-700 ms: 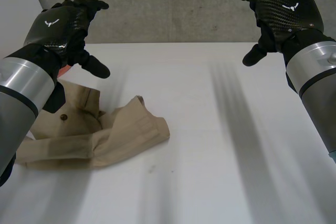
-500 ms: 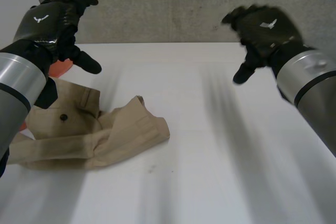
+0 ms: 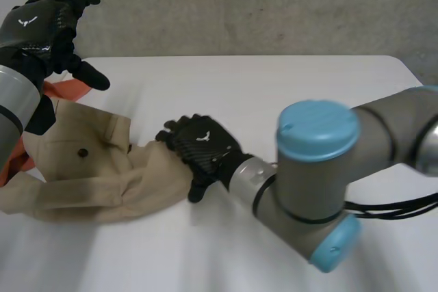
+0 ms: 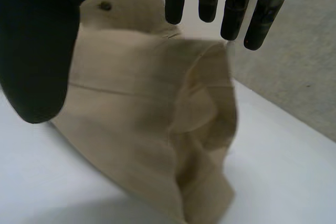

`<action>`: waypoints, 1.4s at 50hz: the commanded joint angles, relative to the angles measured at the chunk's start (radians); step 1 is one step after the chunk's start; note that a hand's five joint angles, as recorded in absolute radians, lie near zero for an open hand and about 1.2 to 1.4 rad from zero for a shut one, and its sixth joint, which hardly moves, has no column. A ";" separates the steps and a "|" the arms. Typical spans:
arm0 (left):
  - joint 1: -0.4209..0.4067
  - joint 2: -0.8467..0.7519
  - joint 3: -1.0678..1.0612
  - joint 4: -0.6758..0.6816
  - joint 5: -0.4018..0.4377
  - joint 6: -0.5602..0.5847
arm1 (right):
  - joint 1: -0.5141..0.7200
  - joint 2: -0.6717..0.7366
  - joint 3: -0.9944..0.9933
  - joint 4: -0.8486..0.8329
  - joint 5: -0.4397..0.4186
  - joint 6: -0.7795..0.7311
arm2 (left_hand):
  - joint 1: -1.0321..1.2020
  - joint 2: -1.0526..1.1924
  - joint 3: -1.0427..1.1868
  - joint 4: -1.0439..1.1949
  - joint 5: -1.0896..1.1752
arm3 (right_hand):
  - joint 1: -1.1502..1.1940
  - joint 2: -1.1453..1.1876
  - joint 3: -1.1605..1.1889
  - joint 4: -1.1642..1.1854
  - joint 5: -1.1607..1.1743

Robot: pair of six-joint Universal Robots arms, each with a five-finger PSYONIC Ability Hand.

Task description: Fold the laundry.

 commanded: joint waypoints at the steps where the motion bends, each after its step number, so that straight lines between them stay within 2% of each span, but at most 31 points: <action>1: -0.004 -0.006 -0.002 0.002 0.000 0.000 | 0.023 0.131 -0.112 -0.011 0.118 -0.002 | -0.027 -0.027 -0.031 -0.024 -0.047 | 0.338 0.320 0.322 0.305 0.296; 5: -0.004 -0.006 -0.002 0.002 0.000 0.000 | 0.023 0.137 -0.157 -0.002 0.209 -0.007 | -0.027 -0.027 -0.031 -0.024 -0.047 | 1.201 1.183 1.185 1.168 1.159; 12: -0.003 -0.006 -0.002 0.003 0.000 0.000 | -0.017 0.027 -0.131 0.012 0.238 -0.053 | -0.027 -0.027 -0.031 -0.024 -0.047 | 1.203 1.185 1.187 1.170 1.162; 17: -0.004 -0.006 -0.002 0.003 0.000 0.000 | -0.171 -0.091 -0.047 0.095 0.241 -0.203 | -0.027 -0.027 -0.031 -0.024 -0.047 | 1.203 1.185 1.187 1.170 1.162; 21: -0.006 -0.008 -0.002 0.002 0.000 0.002 | -0.248 -0.138 0.004 0.179 0.249 -0.307 | -0.027 -0.027 -0.031 -0.024 -0.047 | 1.203 1.185 1.187 1.170 1.162; 28: -0.009 -0.009 -0.004 -0.003 0.001 0.002 | -0.406 -0.188 0.094 0.239 0.247 -0.394 | -0.027 -0.027 -0.031 -0.024 -0.047 | 1.203 1.185 1.187 1.170 1.162; 33: -0.010 -0.026 -0.005 -0.006 0.009 0.006 | -0.462 -0.248 0.143 0.242 0.229 -0.440 | -0.027 -0.027 -0.031 -0.024 -0.047 | 1.203 1.185 1.187 1.170 1.162; 34: -0.012 -0.031 -0.007 -0.006 0.014 0.009 | -0.466 -0.248 0.150 0.242 0.223 -0.450 | -0.026 -0.027 -0.030 -0.023 -0.046 | 1.123 1.104 1.107 1.090 1.081; 35: -0.013 -0.035 -0.007 -0.008 0.020 0.012 | -0.468 -0.250 0.157 0.241 0.215 -0.461 | -0.023 -0.024 -0.027 -0.020 -0.043 | 0.840 0.822 0.824 0.807 0.799; 36: -0.015 -0.043 -0.009 -0.008 0.027 0.017 | -0.469 -0.251 0.170 0.235 0.206 -0.473 | -0.020 -0.021 -0.024 -0.017 -0.040 | 0.198 0.179 0.182 0.165 0.156; 37: -0.018 -0.060 -0.010 -0.012 0.047 0.029 | -0.469 -0.253 0.174 0.231 0.206 -0.476 | -0.017 -0.018 -0.021 -0.014 -0.037 | -0.018 -0.037 -0.035 -0.051 -0.060; 45: -0.036 -0.215 -0.018 -0.021 0.138 0.123 | -0.468 -0.299 0.176 0.198 0.198 -0.426 | 0.035 0.035 0.031 0.039 0.016 | -0.018 -0.037 -0.035 -0.051 -0.060; 57: -0.087 -0.443 0.047 0.000 0.143 0.302 | -0.468 -0.346 0.222 0.182 0.193 -0.365 | 0.132 0.132 0.128 0.136 0.113 | -0.018 -0.037 -0.035 -0.051 -0.060; 62: -0.090 -0.497 0.074 0.029 0.141 0.336 | -0.472 -0.348 0.237 0.179 0.193 -0.365 | 0.232 0.232 0.228 0.235 0.212 | -0.018 -0.037 -0.035 -0.051 -0.060; 63: -0.090 -0.503 0.077 0.040 0.140 0.337 | -0.472 -0.348 0.243 0.179 0.193 -0.365 | 0.270 0.270 0.266 0.273 0.250 | -0.018 -0.037 -0.035 -0.051 -0.060; 67: -0.090 -0.536 0.096 0.101 0.130 0.341 | -0.472 -0.348 0.256 0.178 0.193 -0.363 | 0.666 0.665 0.662 0.669 0.646 | -0.018 -0.037 -0.035 -0.051 -0.060; 68: -0.090 -0.543 0.106 0.127 0.121 0.339 | -0.471 -0.348 0.259 0.178 0.193 -0.363 | 0.853 0.852 0.849 0.856 0.833 | -0.018 -0.037 -0.035 -0.051 -0.060; 70: -0.088 -0.546 0.119 0.152 0.104 0.341 | -0.471 -0.348 0.265 0.176 0.193 -0.363 | 0.942 0.942 0.938 0.946 0.923 | -0.018 -0.037 -0.035 -0.051 -0.060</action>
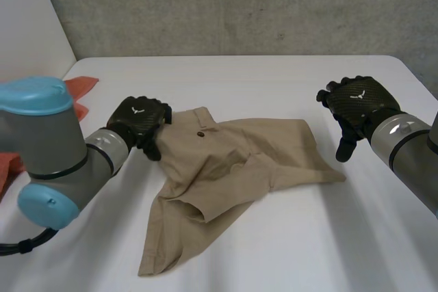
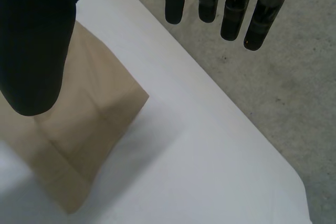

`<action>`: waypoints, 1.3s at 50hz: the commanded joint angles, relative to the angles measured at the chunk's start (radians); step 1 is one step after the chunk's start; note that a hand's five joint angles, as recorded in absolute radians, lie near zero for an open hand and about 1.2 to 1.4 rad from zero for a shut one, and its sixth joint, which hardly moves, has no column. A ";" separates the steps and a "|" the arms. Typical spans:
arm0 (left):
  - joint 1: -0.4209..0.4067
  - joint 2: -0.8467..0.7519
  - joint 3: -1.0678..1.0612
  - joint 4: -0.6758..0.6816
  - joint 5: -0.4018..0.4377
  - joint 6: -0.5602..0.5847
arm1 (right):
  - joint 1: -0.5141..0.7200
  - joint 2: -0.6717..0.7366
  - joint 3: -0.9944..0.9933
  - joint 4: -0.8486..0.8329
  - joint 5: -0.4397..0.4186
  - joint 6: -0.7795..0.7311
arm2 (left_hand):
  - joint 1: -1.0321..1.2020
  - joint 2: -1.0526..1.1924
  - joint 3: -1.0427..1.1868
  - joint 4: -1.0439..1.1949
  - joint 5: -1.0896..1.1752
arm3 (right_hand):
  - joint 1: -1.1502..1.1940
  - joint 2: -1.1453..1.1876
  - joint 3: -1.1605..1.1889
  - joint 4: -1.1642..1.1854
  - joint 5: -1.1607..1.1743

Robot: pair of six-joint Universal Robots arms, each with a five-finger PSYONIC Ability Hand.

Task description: Fold the laundry.

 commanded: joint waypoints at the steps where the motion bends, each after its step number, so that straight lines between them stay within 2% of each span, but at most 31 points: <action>1: 0.003 -0.036 0.043 0.108 -0.044 0.002 | 0.001 0.001 0.027 -0.009 0.002 -0.001 | 0.510 0.547 0.547 0.545 0.554 | -0.021 -0.037 -0.034 -0.051 -0.065; 4: 0.009 -0.031 0.077 0.142 -0.110 0.011 | 0.001 0.001 0.037 -0.020 0.002 -0.001 | 0.741 0.778 0.778 0.776 0.785 | -0.021 -0.037 -0.034 -0.051 -0.065; 8: 0.024 -0.015 0.161 0.208 -0.206 0.083 | 0.000 0.001 0.053 -0.030 0.000 -0.001 | 0.742 0.778 0.779 0.777 0.786 | -0.021 -0.037 -0.034 -0.051 -0.065; 13: 0.049 0.005 0.273 0.271 -0.205 0.225 | 0.000 0.003 0.054 -0.032 0.002 0.003 | 0.742 0.778 0.779 0.777 0.786 | -0.021 -0.037 -0.034 -0.051 -0.065; 15: 0.033 0.004 0.324 0.283 -0.193 0.247 | -0.002 0.001 0.056 -0.032 0.003 0.004 | 0.742 0.778 0.779 0.777 0.786 | -0.021 -0.037 -0.034 -0.051 -0.065; 19: -0.043 -0.019 0.448 0.286 -0.128 0.209 | -0.002 0.001 0.057 -0.044 0.009 0.007 | 0.742 0.778 0.779 0.777 0.786 | -0.021 -0.037 -0.034 -0.051 -0.065; 26: -0.238 -0.143 0.504 0.288 0.033 0.166 | -0.020 -0.022 0.057 -0.050 0.014 0.048 | 0.742 0.778 0.779 0.777 0.786 | -0.021 -0.037 -0.034 -0.051 -0.065; 27: -0.281 -0.177 0.496 0.285 0.063 0.166 | -0.030 -0.026 0.059 -0.050 0.014 0.052 | 0.696 0.732 0.733 0.731 0.740 | -0.021 -0.037 -0.034 -0.051 -0.065; 30: -0.336 -0.225 0.467 0.282 0.097 0.167 | -0.081 -0.040 0.067 -0.050 0.008 0.062 | 0.616 0.653 0.654 0.651 0.661 | -0.021 -0.037 -0.034 -0.051 -0.065; 34: -0.419 -0.265 0.405 0.276 0.139 0.169 | -0.132 -0.050 0.071 -0.053 0.005 0.064 | 0.329 0.366 0.366 0.364 0.373 | -0.021 -0.037 -0.034 -0.051 -0.065; 35: -0.447 -0.266 0.373 0.271 0.158 0.169 | -0.138 -0.050 0.071 -0.053 0.005 0.064 | 0.049 0.086 0.087 0.084 0.094 | -0.021 -0.037 -0.034 -0.051 -0.065; 37: -0.468 -0.260 0.341 0.268 0.180 0.175 | -0.152 -0.050 0.071 -0.052 0.003 0.062 | -0.301 -0.265 -0.264 -0.266 -0.257 | -0.021 -0.037 -0.034 -0.051 -0.065; 38: -0.476 -0.255 0.326 0.268 0.189 0.178 | -0.161 -0.050 0.071 -0.052 0.002 0.062 | -0.451 -0.415 -0.414 -0.416 -0.407 | -0.021 -0.037 -0.034 -0.051 -0.065; 39: -0.482 -0.248 0.298 0.270 0.200 0.189 | -0.166 -0.050 0.071 -0.052 0.000 0.061 | -0.480 -0.443 -0.443 -0.445 -0.436 | -0.021 -0.037 -0.034 -0.051 -0.065; 45: -0.470 -0.153 0.273 0.270 0.174 0.236 | -0.174 -0.051 0.059 -0.047 -0.024 0.052 | -0.480 -0.443 -0.443 -0.445 -0.436 | -0.021 -0.037 -0.034 -0.051 -0.065; 50: -0.372 -0.072 0.250 0.257 0.068 0.245 | -0.172 -0.074 0.045 -0.037 -0.075 0.045 | -0.480 -0.443 -0.443 -0.445 -0.436 | -0.021 -0.037 -0.034 -0.051 -0.065; 53: -0.335 -0.032 0.243 0.239 0.038 0.244 | -0.168 -0.094 0.042 0.000 -0.106 0.045 | -0.480 -0.443 -0.443 -0.445 -0.436 | -0.021 -0.037 -0.034 -0.051 -0.065; 59: -0.293 -0.008 0.247 0.178 0.047 0.244 | -0.163 -0.131 0.045 0.131 -0.121 0.076 | -0.480 -0.443 -0.443 -0.445 -0.436 | -0.021 -0.037 -0.034 -0.051 -0.065; 63: -0.278 -0.016 0.253 0.155 0.050 0.244 | -0.154 -0.113 0.044 0.151 -0.118 0.218 | -0.480 -0.443 -0.443 -0.445 -0.436 | -0.021 -0.037 -0.034 -0.051 -0.065; 65: -0.277 -0.018 0.250 0.153 0.050 0.244 | -0.149 -0.061 0.034 0.152 -0.118 0.322 | -0.480 -0.443 -0.443 -0.445 -0.436 | -0.021 -0.037 -0.034 -0.051 -0.065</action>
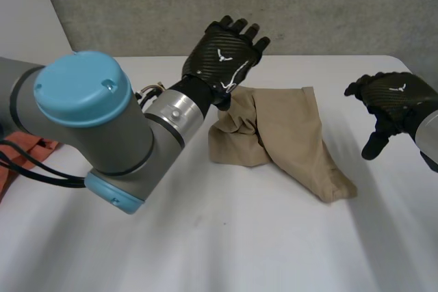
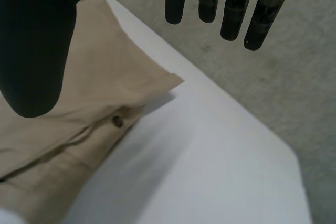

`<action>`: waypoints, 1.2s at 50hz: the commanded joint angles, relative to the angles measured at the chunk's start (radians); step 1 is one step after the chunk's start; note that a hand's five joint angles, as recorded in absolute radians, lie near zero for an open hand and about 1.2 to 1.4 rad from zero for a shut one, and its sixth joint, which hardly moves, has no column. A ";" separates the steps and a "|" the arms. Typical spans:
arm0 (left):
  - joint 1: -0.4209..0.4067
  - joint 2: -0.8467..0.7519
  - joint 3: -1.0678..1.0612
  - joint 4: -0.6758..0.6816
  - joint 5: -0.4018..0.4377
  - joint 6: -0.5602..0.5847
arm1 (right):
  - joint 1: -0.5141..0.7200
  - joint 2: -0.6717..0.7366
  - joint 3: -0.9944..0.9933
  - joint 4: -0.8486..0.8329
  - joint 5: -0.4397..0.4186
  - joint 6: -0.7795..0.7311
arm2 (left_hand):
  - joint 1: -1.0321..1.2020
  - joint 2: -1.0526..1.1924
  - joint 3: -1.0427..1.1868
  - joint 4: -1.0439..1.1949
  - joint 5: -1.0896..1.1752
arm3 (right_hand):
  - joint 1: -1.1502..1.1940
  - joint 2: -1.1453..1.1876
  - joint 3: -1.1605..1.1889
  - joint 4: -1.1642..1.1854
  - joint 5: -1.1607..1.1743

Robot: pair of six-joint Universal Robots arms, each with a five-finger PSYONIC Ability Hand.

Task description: Fold the laundry.

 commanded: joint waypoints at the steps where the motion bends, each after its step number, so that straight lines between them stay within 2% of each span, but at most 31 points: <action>1: 0.019 -0.011 0.002 -0.036 0.011 -0.001 | 0.013 0.082 -0.011 0.049 0.001 0.278 | -0.023 -0.027 -0.036 -0.025 -0.047 | -0.021 -0.037 -0.034 -0.051 -0.065; 8: 0.018 -0.011 -0.023 -0.034 0.008 -0.007 | 0.007 0.188 -0.015 0.052 -0.002 0.456 | -0.023 -0.027 -0.036 -0.025 -0.047 | -0.021 -0.037 -0.034 -0.051 -0.065; 18: 0.016 -0.014 -0.041 -0.036 0.008 -0.011 | 0.007 0.294 -0.041 0.013 -0.030 0.555 | -0.023 -0.027 -0.036 -0.025 -0.047 | -0.021 -0.037 -0.034 -0.051 -0.065; 31: 0.018 -0.005 -0.095 -0.036 0.008 -0.009 | 0.019 0.585 -0.418 0.022 -0.037 0.799 | -0.023 -0.027 -0.036 -0.025 -0.047 | -0.019 -0.035 -0.033 -0.050 -0.063; 37: 0.019 0.004 -0.121 -0.036 0.006 -0.009 | 0.021 0.690 -0.534 0.078 -0.041 0.841 | -0.023 -0.027 -0.036 -0.025 -0.047 | 0.001 -0.015 -0.012 -0.030 -0.043; 41: 0.029 0.009 -0.129 -0.036 0.005 -0.006 | 0.022 0.743 -0.592 0.098 -0.039 0.842 | -0.023 -0.027 -0.036 -0.025 -0.047 | 0.098 0.082 0.084 0.067 0.054; 42: 0.032 0.010 -0.130 -0.036 0.005 -0.006 | 0.025 0.749 -0.600 0.100 -0.039 0.841 | -0.023 -0.027 -0.036 -0.025 -0.047 | 0.162 0.146 0.149 0.131 0.118; 43: 0.033 0.012 -0.132 -0.036 0.003 -0.006 | 0.034 0.763 -0.615 0.100 -0.039 0.838 | -0.023 -0.027 -0.036 -0.025 -0.047 | 0.392 0.376 0.379 0.362 0.349; 46: 0.046 0.018 -0.133 -0.036 0.000 -0.006 | 0.053 0.773 -0.638 0.100 -0.042 0.833 | -0.023 -0.027 -0.036 -0.025 -0.047 | 0.798 0.782 0.785 0.768 0.755; 47: 0.049 0.020 -0.135 -0.036 -0.001 -0.006 | 0.063 0.771 -0.652 0.102 -0.045 0.826 | -0.023 -0.027 -0.036 -0.025 -0.047 | 1.076 1.060 1.062 1.045 1.032; 48: 0.055 0.026 -0.137 -0.036 -0.003 -0.006 | 0.068 0.766 -0.659 0.102 -0.045 0.821 | -0.023 -0.027 -0.036 -0.025 -0.047 | 1.200 1.184 1.186 1.169 1.156; 54: 0.084 0.067 -0.140 -0.036 -0.006 -0.011 | 0.135 0.661 -0.660 0.077 -0.050 0.676 | -0.023 -0.027 -0.036 -0.025 -0.047 | 1.201 1.185 1.187 1.170 1.157; 58: 0.111 0.104 -0.149 -0.036 -0.015 -0.011 | 0.227 0.578 -0.611 0.059 -0.050 0.447 | -0.023 -0.027 -0.036 -0.025 -0.047 | 1.201 1.185 1.187 1.170 1.157; 60: 0.124 0.128 -0.155 -0.034 -0.032 -0.014 | 0.301 0.547 -0.563 0.054 -0.050 0.286 | -0.023 -0.027 -0.036 -0.025 -0.047 | 1.201 1.185 1.187 1.170 1.157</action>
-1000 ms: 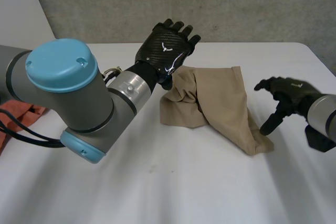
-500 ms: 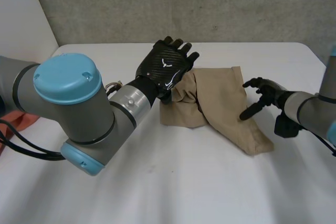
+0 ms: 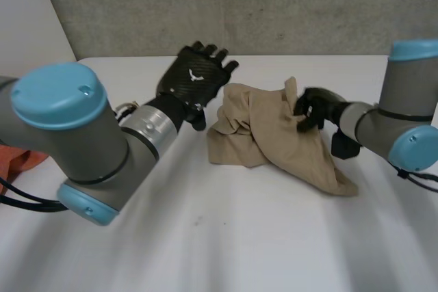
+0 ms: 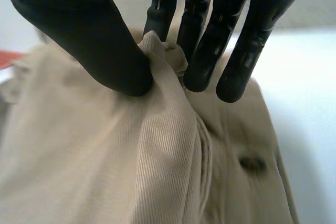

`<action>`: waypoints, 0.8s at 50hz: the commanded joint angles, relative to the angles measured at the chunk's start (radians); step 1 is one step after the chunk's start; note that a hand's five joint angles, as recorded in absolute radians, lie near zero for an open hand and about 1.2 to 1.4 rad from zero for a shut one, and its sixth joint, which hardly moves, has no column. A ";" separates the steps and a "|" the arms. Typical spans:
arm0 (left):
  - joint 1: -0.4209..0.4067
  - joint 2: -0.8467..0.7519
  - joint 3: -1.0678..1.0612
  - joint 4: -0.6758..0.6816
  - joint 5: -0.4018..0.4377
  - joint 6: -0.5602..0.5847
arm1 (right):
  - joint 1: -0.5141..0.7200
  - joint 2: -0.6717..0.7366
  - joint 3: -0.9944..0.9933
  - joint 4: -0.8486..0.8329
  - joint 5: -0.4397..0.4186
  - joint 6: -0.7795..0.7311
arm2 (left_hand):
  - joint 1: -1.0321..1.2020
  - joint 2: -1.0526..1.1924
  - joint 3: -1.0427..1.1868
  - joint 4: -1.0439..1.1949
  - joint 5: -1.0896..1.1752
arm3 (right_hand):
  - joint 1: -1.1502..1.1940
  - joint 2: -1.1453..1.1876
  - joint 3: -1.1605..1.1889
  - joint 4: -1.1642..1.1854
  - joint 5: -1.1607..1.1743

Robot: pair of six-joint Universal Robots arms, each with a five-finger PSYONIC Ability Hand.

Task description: Fold the laundry.

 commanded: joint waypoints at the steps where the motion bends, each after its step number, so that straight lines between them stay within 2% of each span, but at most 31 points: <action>1: 0.044 0.072 -0.014 0.001 -0.031 -0.005 | 0.195 -0.141 0.109 -0.026 -0.001 -0.442 | -0.023 -0.027 -0.036 -0.025 -0.047 | 0.469 0.255 0.217 0.213 0.244; 6: 0.058 0.111 -0.037 0.000 -0.054 -0.025 | 0.352 -0.166 0.257 -0.030 0.000 -0.776 | -0.023 -0.027 -0.036 -0.025 -0.047 | 0.469 0.255 0.217 0.213 0.244; 9: 0.067 0.134 -0.060 0.003 -0.054 -0.036 | 0.407 -0.167 0.352 -0.071 -0.001 -0.912 | -0.023 -0.027 -0.036 -0.025 -0.047 | 0.469 0.255 0.217 0.213 0.244; 14: 0.067 0.158 -0.109 0.001 -0.053 -0.045 | 0.438 -0.175 0.448 -0.164 -0.003 -1.006 | -0.023 -0.027 -0.036 -0.025 -0.047 | 0.469 0.255 0.217 0.213 0.244; 16: 0.067 0.163 -0.123 0.000 -0.054 -0.045 | 0.436 -0.200 0.478 -0.212 -0.001 -1.017 | -0.023 -0.027 -0.036 -0.025 -0.047 | 0.469 0.255 0.217 0.213 0.244; 17: 0.066 0.164 -0.135 0.000 -0.053 -0.045 | 0.432 -0.212 0.488 -0.227 -0.001 -1.014 | -0.023 -0.027 -0.036 -0.025 -0.047 | 0.389 0.174 0.137 0.132 0.163; 19: 0.064 0.164 -0.144 0.001 -0.053 -0.045 | 0.424 -0.238 0.506 -0.263 -0.003 -1.004 | -0.023 -0.027 -0.036 -0.025 -0.047 | -0.012 -0.227 -0.264 -0.268 -0.238; 20: 0.064 0.164 -0.146 0.001 -0.053 -0.045 | 0.426 -0.262 0.527 -0.299 -0.003 -0.992 | -0.023 -0.027 -0.036 -0.025 -0.047 | -0.459 -0.674 -0.711 -0.715 -0.684; 21: 0.064 0.164 -0.149 0.001 -0.053 -0.045 | 0.426 -0.276 0.540 -0.319 -0.003 -0.985 | -0.023 -0.027 -0.036 -0.025 -0.047 | -0.623 -0.838 -0.875 -0.880 -0.849; 22: 0.063 0.163 -0.151 0.001 -0.051 -0.045 | 0.424 -0.290 0.553 -0.336 -0.003 -0.977 | -0.023 -0.027 -0.036 -0.025 -0.047 | -0.680 -0.895 -0.932 -0.936 -0.906; 27: 0.061 0.160 -0.151 0.005 -0.042 -0.045 | 0.391 -0.420 0.613 -0.378 -0.006 -0.905 | -0.023 -0.027 -0.036 -0.025 -0.047 | -0.753 -0.967 -1.004 -1.009 -0.978; 34: 0.058 0.151 -0.146 0.011 -0.031 -0.040 | 0.370 -0.476 0.647 -0.359 0.002 -0.797 | -0.023 -0.027 -0.036 -0.025 -0.047 | -0.753 -0.967 -1.004 -1.009 -0.978; 39: 0.058 0.137 -0.135 0.015 0.027 -0.039 | 0.314 -0.540 0.673 -0.223 -0.010 -0.773 | -0.023 -0.027 -0.036 -0.025 -0.047 | -0.753 -0.967 -1.004 -1.009 -0.978; 40: 0.058 0.120 -0.131 0.020 0.059 -0.039 | 0.303 -0.543 0.675 -0.205 -0.012 -0.771 | -0.023 -0.027 -0.036 -0.025 -0.047 | -0.753 -0.967 -1.004 -1.009 -0.978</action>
